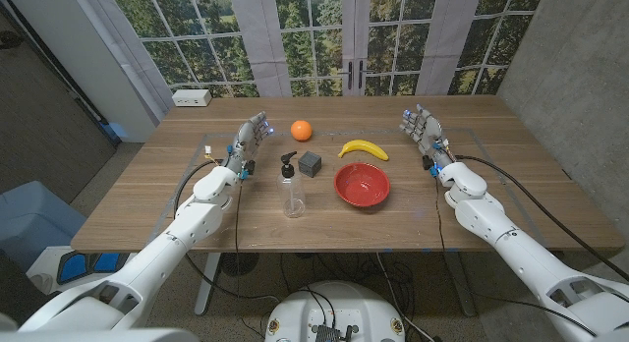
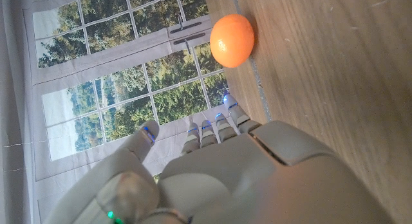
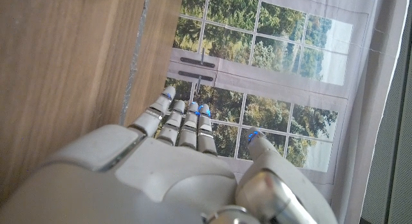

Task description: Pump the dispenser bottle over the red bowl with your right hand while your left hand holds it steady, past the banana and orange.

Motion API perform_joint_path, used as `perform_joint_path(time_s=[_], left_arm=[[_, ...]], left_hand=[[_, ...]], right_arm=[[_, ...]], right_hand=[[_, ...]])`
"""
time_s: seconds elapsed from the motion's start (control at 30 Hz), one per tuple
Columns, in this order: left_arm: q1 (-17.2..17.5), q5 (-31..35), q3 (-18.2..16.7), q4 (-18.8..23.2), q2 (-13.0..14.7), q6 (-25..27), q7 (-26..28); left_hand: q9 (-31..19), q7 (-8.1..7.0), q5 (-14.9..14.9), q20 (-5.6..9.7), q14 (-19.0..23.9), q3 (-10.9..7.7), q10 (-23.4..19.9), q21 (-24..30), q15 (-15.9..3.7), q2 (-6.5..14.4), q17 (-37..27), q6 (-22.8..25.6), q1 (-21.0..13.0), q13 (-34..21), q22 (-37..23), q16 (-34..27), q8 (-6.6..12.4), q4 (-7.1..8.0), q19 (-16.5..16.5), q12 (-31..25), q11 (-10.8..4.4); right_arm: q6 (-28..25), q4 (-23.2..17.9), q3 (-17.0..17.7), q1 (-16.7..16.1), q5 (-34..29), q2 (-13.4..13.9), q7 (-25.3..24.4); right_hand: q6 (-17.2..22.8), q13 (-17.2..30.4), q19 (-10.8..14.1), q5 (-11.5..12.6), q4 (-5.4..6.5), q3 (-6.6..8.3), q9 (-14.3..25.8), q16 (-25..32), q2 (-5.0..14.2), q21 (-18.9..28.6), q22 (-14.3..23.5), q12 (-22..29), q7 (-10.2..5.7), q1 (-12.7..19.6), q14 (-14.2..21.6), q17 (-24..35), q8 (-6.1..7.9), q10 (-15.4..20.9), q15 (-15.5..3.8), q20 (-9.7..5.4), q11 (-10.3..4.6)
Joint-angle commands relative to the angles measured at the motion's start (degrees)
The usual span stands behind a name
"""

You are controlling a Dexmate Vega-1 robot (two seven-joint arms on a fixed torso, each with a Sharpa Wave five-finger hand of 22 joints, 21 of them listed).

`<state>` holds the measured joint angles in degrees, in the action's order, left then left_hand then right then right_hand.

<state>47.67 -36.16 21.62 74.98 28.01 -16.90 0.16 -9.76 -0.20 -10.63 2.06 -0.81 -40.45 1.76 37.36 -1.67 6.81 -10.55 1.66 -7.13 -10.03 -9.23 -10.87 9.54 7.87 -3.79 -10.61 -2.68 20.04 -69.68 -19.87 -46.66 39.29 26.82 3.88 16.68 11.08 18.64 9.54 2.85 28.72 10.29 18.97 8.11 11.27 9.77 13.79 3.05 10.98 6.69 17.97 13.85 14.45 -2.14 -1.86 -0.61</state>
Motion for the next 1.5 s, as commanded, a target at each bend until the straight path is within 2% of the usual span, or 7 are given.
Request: perform_joint_path(time_s=[0.03,0.33,0.5,0.77,0.87,1.1,1.5], left_arm=[[0.3,2.3,0.2,2.1,-0.2,-0.2,3.7],[0.8,2.6,-0.1,2.8,0.9,0.2,3.8],[1.4,4.7,0.1,4.5,1.9,0.5,5.6],[2.4,8.3,0.7,7.8,4.2,1.9,7.7],[3.0,11.1,1.0,9.6,5.3,2.4,9.7],[4.1,13.5,1.3,11.9,6.2,3.0,11.1],[6.6,18.1,1.1,16.8,8.6,4.8,14.0]], left_hand=[[-0.1,0.14,-0.5,2.06,0.1,-0.48,0.1,0.2,-1.53,3.1,0.0,0.2,-0.4,-0.2,-0.2,-0.3,0.41,-0.13,-0.2,-0.3,-0.54],[-0.1,0.11,-0.6,1.73,0.2,-0.64,0.0,-0.1,-1.52,2.9,0.1,0.0,-0.2,-0.1,-0.2,-0.2,0.48,-0.38,0.3,-0.3,-0.57],[-0.1,0.09,-0.6,1.31,0.5,-0.71,-0.4,-0.2,-1.45,2.6,0.3,0.1,-0.1,-0.1,-0.2,-0.2,0.60,-0.68,0.9,-0.5,-0.37],[-0.1,-0.01,-0.6,-0.47,2.0,-0.92,-1.4,-0.3,-1.12,2.1,0.5,0.9,0.1,-0.1,-0.2,-0.4,0.94,-1.48,2.7,-0.8,-0.36],[-0.2,-0.28,-0.5,-0.63,2.5,-0.91,-1.8,-0.4,-1.22,1.3,0.7,1.3,0.0,-0.1,-0.3,-0.3,1.02,-2.42,4.0,-0.8,-0.43],[-0.1,-1.06,-0.1,-0.36,4.1,-0.42,-3.0,-1.2,-1.50,-1.2,1.1,2.8,-0.9,-0.1,-0.3,0.0,1.24,-6.36,5.6,-0.9,-0.81],[-0.2,-1.82,0.1,-0.53,5.4,-0.13,-4.2,-1.6,-1.43,-2.1,1.0,4.5,-1.0,-0.1,-0.4,-0.1,1.55,-8.25,6.9,-1.1,-0.94]], right_arm=[[3.7,6.9,0.6,1.5,1.1,-2.5,1.9],[4.5,8.1,0.3,1.9,0.7,-4.0,0.8],[4.2,7.1,0.1,1.5,0.3,-4.3,-0.6],[4.5,6.7,-0.1,1.2,0.0,-4.5,-1.0],[4.6,6.7,0.0,1.0,0.2,-4.6,-1.0],[5.0,6.3,0.0,0.6,0.1,-4.7,-1.4],[5.4,6.8,-0.3,1.0,-0.3,-5.0,-1.4]], right_hand=[[0.2,0.2,0.2,0.4,-0.45,0.24,0.3,0.1,0.49,0.2,0.1,0.1,0.14,0.9,0.3,-0.1,-0.01,0.4,0.36,0.20,0.34],[0.5,0.2,0.3,0.6,-1.35,0.14,0.3,-0.1,0.14,0.2,0.1,0.0,0.36,1.3,0.7,-0.5,-0.26,0.9,1.27,0.91,0.77],[0.9,0.3,0.8,0.8,-2.14,0.06,0.3,0.2,0.23,0.4,0.1,0.0,0.46,1.6,1.9,-0.7,-0.51,1.7,2.88,2.55,1.46],[1.8,0.4,2.4,1.1,-3.34,0.27,0.4,0.8,0.51,0.9,0.2,0.1,0.52,2.3,3.7,-0.8,-0.64,3.0,2.99,3.24,1.74],[2.0,0.4,2.5,1.2,-3.50,0.28,0.4,0.8,0.54,0.9,0.3,0.1,0.48,2.4,3.7,-0.8,-0.67,3.1,2.98,3.24,1.72],[2.1,0.4,2.5,1.2,-3.76,0.27,0.4,0.9,0.58,0.9,0.3,0.0,0.52,2.5,3.9,-0.7,-0.76,3.4,3.20,3.50,1.89],[2.4,0.5,2.6,1.3,-4.09,0.22,0.4,0.9,0.65,0.9,0.3,0.0,0.66,2.6,3.9,-0.6,-0.85,3.7,3.25,3.71,1.96]])
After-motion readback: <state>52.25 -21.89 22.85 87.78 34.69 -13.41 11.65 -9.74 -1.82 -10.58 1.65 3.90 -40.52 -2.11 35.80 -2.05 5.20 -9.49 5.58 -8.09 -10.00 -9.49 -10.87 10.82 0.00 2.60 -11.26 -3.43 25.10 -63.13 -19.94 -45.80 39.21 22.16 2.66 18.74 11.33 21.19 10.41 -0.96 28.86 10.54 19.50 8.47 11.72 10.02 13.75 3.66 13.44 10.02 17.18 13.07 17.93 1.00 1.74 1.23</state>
